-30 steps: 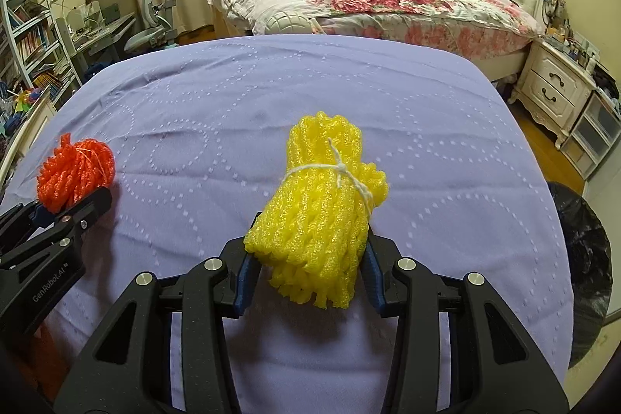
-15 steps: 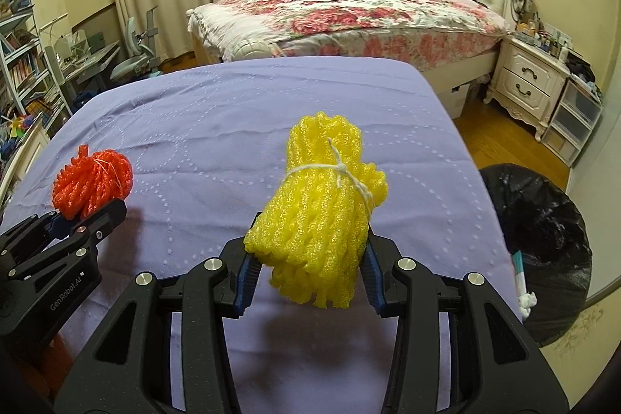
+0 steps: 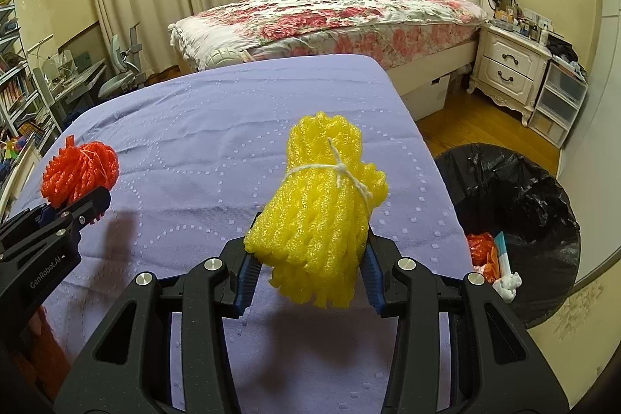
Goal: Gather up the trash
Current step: 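Lift the orange and yellow sleeves and carry them over the bin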
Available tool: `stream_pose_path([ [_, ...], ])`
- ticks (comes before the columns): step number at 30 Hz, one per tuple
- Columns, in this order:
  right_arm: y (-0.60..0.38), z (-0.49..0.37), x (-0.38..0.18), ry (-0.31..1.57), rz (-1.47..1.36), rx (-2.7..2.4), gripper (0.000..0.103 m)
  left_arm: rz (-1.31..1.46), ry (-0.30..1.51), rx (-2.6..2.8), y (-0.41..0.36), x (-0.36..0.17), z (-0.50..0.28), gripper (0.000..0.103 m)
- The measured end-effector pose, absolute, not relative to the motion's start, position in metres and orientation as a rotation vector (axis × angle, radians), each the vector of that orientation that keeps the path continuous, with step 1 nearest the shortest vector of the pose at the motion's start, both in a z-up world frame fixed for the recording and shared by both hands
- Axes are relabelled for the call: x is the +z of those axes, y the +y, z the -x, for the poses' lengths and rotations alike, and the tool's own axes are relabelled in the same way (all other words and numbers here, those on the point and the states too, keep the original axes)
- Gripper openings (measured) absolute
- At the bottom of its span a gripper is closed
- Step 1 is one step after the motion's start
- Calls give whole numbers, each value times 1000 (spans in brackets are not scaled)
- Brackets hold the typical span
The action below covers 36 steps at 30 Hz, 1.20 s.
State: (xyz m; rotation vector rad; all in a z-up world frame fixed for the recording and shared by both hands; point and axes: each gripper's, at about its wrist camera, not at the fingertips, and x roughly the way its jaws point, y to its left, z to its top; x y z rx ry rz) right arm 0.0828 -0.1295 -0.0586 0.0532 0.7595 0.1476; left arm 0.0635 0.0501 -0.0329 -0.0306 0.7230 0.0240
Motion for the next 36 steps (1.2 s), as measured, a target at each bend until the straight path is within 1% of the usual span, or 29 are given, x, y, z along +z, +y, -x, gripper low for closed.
stream_pose_path([
  [18,-176,-58,-31,657,-76,45,43,-11,613,-85,-2,-3,-58,36],
  [36,-253,-42,-19,595,-130,-130,43,-83,549,-258,-92,12,-61,36],
])
